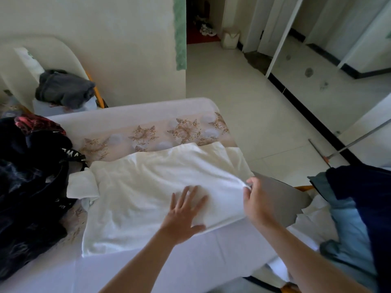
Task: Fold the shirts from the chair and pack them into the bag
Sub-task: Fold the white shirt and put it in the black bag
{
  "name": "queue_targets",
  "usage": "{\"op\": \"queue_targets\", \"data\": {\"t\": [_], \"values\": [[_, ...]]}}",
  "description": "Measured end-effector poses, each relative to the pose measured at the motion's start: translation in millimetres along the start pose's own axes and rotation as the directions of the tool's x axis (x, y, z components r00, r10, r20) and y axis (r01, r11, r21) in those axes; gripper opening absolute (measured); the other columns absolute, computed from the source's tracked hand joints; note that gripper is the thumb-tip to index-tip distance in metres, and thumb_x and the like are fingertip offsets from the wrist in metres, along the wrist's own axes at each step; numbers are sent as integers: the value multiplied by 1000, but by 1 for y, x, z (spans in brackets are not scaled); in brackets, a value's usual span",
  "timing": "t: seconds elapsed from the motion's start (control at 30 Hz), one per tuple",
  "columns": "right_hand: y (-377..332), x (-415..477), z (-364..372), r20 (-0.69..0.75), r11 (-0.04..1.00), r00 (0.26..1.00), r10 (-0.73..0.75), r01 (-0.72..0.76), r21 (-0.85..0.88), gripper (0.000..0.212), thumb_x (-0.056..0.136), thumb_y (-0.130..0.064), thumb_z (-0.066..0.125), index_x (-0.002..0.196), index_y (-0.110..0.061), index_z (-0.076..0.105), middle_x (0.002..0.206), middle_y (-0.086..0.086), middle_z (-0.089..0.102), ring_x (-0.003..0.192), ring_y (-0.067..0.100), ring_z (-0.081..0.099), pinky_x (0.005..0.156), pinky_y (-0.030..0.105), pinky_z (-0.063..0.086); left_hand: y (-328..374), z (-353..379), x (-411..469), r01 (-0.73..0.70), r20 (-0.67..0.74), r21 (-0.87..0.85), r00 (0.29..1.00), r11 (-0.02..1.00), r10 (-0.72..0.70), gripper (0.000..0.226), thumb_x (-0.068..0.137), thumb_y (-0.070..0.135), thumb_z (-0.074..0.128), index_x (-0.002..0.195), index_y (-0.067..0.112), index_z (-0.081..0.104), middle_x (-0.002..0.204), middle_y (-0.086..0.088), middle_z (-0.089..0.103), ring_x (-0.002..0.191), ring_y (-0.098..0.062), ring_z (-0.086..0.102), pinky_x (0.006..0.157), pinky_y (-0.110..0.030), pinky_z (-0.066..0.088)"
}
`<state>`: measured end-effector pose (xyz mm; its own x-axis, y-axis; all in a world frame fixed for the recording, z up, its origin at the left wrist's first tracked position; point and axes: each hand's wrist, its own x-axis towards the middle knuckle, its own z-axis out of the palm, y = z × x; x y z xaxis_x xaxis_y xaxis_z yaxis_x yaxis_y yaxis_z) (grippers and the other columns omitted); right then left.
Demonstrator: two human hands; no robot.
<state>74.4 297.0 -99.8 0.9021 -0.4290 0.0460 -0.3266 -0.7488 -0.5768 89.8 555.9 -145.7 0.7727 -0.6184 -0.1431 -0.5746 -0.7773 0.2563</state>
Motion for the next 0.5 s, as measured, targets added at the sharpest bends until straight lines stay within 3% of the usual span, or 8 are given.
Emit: {"op": "queue_targets", "data": {"t": [0.07,0.13,0.2,0.27,0.33,0.43,0.5], "values": [[18,-6,4,116,974,993,-25,51,-221,47,82,-8,67,127,-12,52,105,12,66,86,35,64,71,35,39,-2,1,-9,-72,73,38,995,997,69,93,77,77,44,154,48,2,164,2,-19,149,-28,-21,117,-56,-8],[34,-11,14,204,889,972,-112,190,-417,71,67,-7,71,131,-18,43,116,15,62,97,39,61,79,43,46,-1,0,-17,-132,169,74,979,988,118,90,77,80,36,152,51,-4,159,6,-31,144,-26,-34,115,-54,-20],[30,-12,12,271,860,932,-242,335,-385,81,60,-4,64,136,-22,44,130,12,54,113,36,54,89,45,44,2,-1,-21,-126,193,57,975,990,113,81,81,82,28,152,53,0,160,6,-29,145,-26,-32,114,-54,-21],[22,-10,10,339,811,859,-384,489,-320,75,64,-7,57,137,-22,52,142,10,46,128,30,45,100,46,42,8,-6,-19,-102,141,61,986,993,93,65,91,76,20,151,50,22,166,2,-1,152,-28,-4,116,-54,-4],[22,-13,15,417,776,801,-430,564,-283,61,72,-16,56,132,-22,59,145,8,46,132,28,47,99,44,44,8,-10,-11,-62,75,69,996,996,57,50,99,57,30,142,39,45,157,-4,36,143,-29,37,111,-50,21],[27,-8,19,445,845,824,-351,484,-229,45,84,-29,53,128,-25,64,142,-1,53,131,21,50,95,39,44,6,-21,15,41,60,94,997,995,-47,58,87,53,39,141,32,49,149,-4,45,135,-29,45,108,-46,37],[28,2,19,279,895,889,-364,417,-162,34,86,-28,48,112,-24,69,120,-4,65,112,23,62,88,38,47,10,-35,36,79,74,126,993,989,-89,56,87,56,39,134,31,53,141,-2,48,128,-27,48,102,-44,38]]}}
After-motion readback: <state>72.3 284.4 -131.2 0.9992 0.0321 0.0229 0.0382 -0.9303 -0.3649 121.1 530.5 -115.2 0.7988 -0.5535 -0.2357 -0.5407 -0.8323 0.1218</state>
